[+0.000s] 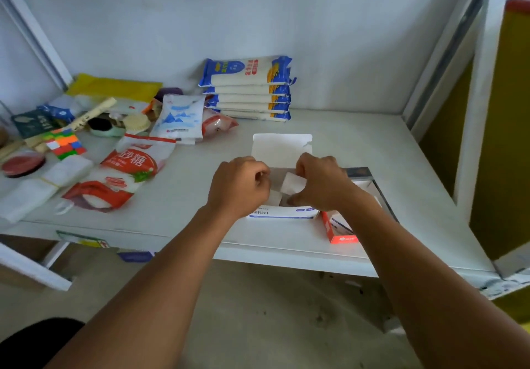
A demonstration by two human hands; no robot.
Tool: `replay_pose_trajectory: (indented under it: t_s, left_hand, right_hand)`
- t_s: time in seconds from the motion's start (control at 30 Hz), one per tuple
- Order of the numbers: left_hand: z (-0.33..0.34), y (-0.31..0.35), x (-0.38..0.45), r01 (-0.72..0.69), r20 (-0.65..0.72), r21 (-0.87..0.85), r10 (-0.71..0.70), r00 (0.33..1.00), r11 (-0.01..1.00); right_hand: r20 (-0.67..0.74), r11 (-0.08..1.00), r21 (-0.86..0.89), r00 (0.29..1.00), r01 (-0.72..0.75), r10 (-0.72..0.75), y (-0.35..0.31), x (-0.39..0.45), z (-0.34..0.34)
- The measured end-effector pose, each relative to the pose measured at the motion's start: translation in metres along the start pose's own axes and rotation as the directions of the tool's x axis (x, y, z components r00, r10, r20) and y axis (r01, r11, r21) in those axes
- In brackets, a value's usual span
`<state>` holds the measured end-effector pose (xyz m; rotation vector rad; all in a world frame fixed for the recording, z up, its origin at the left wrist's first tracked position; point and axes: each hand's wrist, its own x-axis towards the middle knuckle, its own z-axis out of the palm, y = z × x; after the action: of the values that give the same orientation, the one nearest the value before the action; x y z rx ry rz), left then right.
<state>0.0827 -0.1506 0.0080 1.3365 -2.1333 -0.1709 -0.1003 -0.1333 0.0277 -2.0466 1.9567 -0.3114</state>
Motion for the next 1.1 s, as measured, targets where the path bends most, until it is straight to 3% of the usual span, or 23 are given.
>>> replay_pose_trajectory:
  t_s: [0.3,0.4,0.57,0.7,0.77,0.93,1.1]
  left_hand:
    - [0.003,0.020,-0.002,0.049,0.266,-0.051,-0.033,0.963,0.998]
    - [0.003,0.017,-0.003,0.056,0.243,-0.105,-0.029,0.969,0.993]
    - [-0.002,0.011,-0.007,-0.007,0.088,-0.147,0.020,0.996,0.989]
    - [-0.005,0.005,-0.009,-0.031,0.003,-0.164,0.032,0.999,0.986]
    - [-0.006,0.001,-0.007,-0.002,0.012,-0.172,0.004,1.000,0.985]
    - [-0.006,-0.002,-0.002,0.186,0.197,-0.156,-0.153,0.968,0.970]
    - [-0.004,-0.003,0.003,0.130,0.100,-0.123,-0.118,0.988,0.984]
  right_hand:
    - [-0.225,0.988,0.073,0.968,0.133,-0.114,-0.004,-0.013,0.009]
    - [-0.233,0.985,0.092,0.965,0.147,-0.122,-0.005,-0.015,0.007]
    - [-0.142,0.948,0.301,0.988,0.104,-0.063,0.001,-0.010,0.003]
    - [-0.100,0.945,0.309,0.992,0.102,-0.074,0.000,-0.002,0.001]
    - [-0.160,0.943,0.309,0.984,0.122,-0.075,0.000,0.000,-0.001]
    - [-0.244,0.937,0.321,0.968,0.135,-0.055,-0.003,-0.002,0.001]
    - [-0.241,0.932,0.341,0.970,0.120,-0.037,-0.004,-0.003,0.005]
